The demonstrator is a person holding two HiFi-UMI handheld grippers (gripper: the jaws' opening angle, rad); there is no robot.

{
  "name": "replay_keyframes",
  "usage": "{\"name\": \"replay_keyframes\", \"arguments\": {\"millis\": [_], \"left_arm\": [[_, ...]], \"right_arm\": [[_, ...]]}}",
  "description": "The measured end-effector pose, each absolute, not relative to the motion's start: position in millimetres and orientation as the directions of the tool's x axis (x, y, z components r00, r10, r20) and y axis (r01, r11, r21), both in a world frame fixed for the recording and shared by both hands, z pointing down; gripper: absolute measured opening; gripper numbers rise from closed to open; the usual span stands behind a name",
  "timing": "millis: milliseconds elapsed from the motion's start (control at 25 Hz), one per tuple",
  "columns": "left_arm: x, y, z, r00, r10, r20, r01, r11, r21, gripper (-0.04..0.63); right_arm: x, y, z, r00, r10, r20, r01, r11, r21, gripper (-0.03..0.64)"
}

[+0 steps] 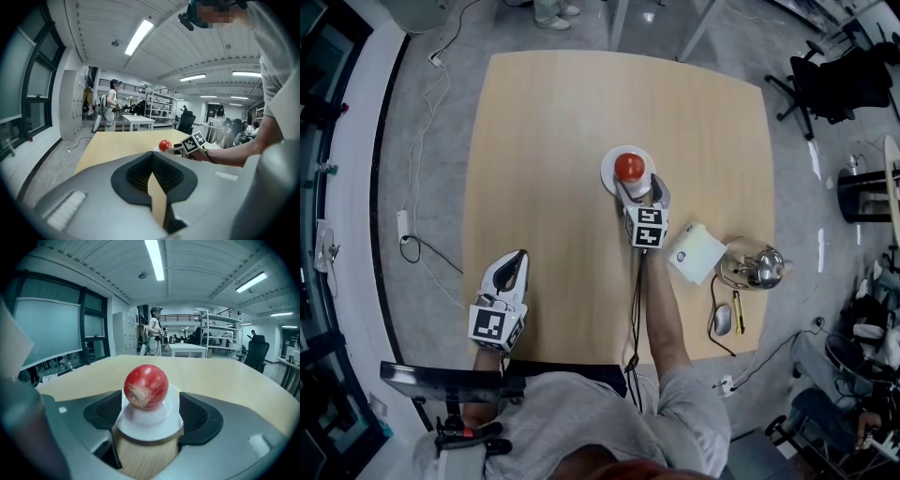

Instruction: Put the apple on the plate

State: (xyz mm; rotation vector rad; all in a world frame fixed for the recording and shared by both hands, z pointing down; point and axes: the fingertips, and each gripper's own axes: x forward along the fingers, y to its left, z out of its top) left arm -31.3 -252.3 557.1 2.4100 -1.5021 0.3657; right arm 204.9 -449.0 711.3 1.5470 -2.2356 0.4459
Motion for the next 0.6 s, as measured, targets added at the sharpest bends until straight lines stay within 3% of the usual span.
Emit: {"name": "replay_keyframes", "arguments": {"millis": [600], "left_arm": [[-24.2, -243.2, 536.5, 0.465, -0.831, 0.306, -0.881, -0.467, 0.073, 0.018]], "right_arm": [[209.5, -427.6, 685.7, -0.311, -0.83, 0.462, -0.942, 0.335, -0.031, 0.357]]}}
